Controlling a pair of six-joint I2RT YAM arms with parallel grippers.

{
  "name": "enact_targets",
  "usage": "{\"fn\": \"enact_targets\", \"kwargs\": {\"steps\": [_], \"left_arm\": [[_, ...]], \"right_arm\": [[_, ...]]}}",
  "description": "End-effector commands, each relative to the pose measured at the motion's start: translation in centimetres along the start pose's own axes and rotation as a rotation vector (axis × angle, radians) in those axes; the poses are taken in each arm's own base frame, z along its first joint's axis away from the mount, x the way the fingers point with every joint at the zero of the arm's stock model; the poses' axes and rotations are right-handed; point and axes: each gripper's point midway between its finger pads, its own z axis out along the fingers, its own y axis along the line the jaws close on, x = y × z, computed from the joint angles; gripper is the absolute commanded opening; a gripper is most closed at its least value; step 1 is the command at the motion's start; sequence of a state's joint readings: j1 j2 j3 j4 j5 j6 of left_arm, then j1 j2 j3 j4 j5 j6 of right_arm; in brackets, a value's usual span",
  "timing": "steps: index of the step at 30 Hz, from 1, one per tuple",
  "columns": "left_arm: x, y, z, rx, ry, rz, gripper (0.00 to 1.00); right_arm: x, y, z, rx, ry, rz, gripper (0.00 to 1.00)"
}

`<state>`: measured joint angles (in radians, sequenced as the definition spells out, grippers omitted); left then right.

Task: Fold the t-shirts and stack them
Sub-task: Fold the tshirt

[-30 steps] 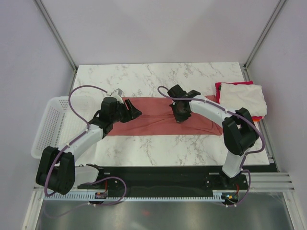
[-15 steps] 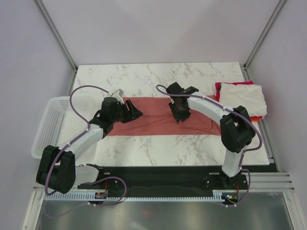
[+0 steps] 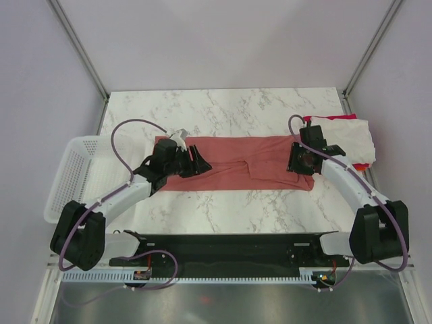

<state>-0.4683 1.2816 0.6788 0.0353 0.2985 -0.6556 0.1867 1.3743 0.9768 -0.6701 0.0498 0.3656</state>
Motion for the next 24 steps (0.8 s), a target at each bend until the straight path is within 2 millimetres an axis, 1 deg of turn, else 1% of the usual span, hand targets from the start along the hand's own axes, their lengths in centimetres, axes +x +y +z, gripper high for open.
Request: {"fn": "enact_targets", "kwargs": {"steps": [1, 2, 3, 4, 5, 6, 7, 8, 9, 10, 11, 12, 16, 17, 19, 21, 22, 24], "left_arm": [[-3.0, -0.1, -1.7, -0.071, -0.085, 0.026, 0.64], [-2.9, 0.6, -2.2, -0.1, -0.082, 0.017, 0.64], [-2.9, 1.2, -2.6, -0.12, -0.09, 0.008, 0.64], [-3.4, 1.4, -3.4, -0.136, -0.126, 0.007, 0.65], [-3.5, 1.6, -3.8, -0.146, -0.141, -0.002, 0.65], [-3.1, 2.3, -4.1, -0.162, -0.145, -0.012, 0.66], [-3.6, 2.2, -4.8, -0.161, -0.175, -0.011, 0.66], [-3.5, 2.3, -5.1, -0.165, -0.182, -0.016, 0.66], [-3.3, 3.0, -5.3, -0.179, -0.185, -0.025, 0.66], [-3.6, 2.8, -5.9, -0.174, -0.206, -0.023, 0.66], [-3.8, 3.2, -6.2, -0.183, -0.22, -0.028, 0.66], [-3.6, 3.5, -6.5, -0.193, -0.222, -0.03, 0.66], [-3.9, 3.5, -7.5, -0.197, -0.258, -0.022, 0.67], [-3.9, 3.4, -7.6, -0.193, -0.262, -0.021, 0.67], [-3.9, 3.2, -7.9, -0.184, -0.271, -0.02, 0.67], [-3.9, 3.1, -8.1, -0.179, -0.276, -0.018, 0.67], [-3.9, 3.1, -8.1, -0.176, -0.277, -0.019, 0.67], [-3.8, 3.1, -8.2, -0.176, -0.275, -0.011, 0.67]], "right_arm": [[-1.5, 1.6, -1.0, -0.108, -0.146, 0.13, 0.5], [-1.6, 1.5, -1.6, -0.114, -0.186, 0.168, 0.52], [-0.3, 0.9, -1.0, -0.104, -0.176, 0.197, 0.54], [-0.7, 1.2, -1.1, -0.123, -0.212, 0.263, 0.54], [-0.7, 1.2, -1.5, -0.143, -0.249, 0.303, 0.56], [0.7, 0.3, -0.6, -0.112, -0.243, 0.348, 0.61], [0.5, 0.3, -0.5, -0.125, -0.271, 0.392, 0.61], [0.4, 0.6, -1.0, -0.152, -0.298, 0.451, 0.61], [1.6, -0.1, -0.2, -0.137, -0.295, 0.488, 0.62], [1.3, 0.0, -0.2, -0.15, -0.323, 0.518, 0.62], [1.8, -0.2, 0.1, -0.158, -0.33, 0.568, 0.62], [1.3, -0.3, 0.0, -0.167, -0.362, 0.587, 0.62], [1.5, -0.9, 1.0, -0.135, -0.373, 0.647, 0.61], [1.7, -1.1, 1.5, -0.119, -0.361, 0.648, 0.61], [1.5, -1.0, 1.9, -0.124, -0.362, 0.662, 0.61], [1.9, -0.9, 2.8, -0.119, -0.346, 0.673, 0.6], [1.6, -0.8, 2.9, -0.126, -0.351, 0.685, 0.6], [2.0, -0.7, 3.8, -0.116, -0.322, 0.69, 0.6]]}}
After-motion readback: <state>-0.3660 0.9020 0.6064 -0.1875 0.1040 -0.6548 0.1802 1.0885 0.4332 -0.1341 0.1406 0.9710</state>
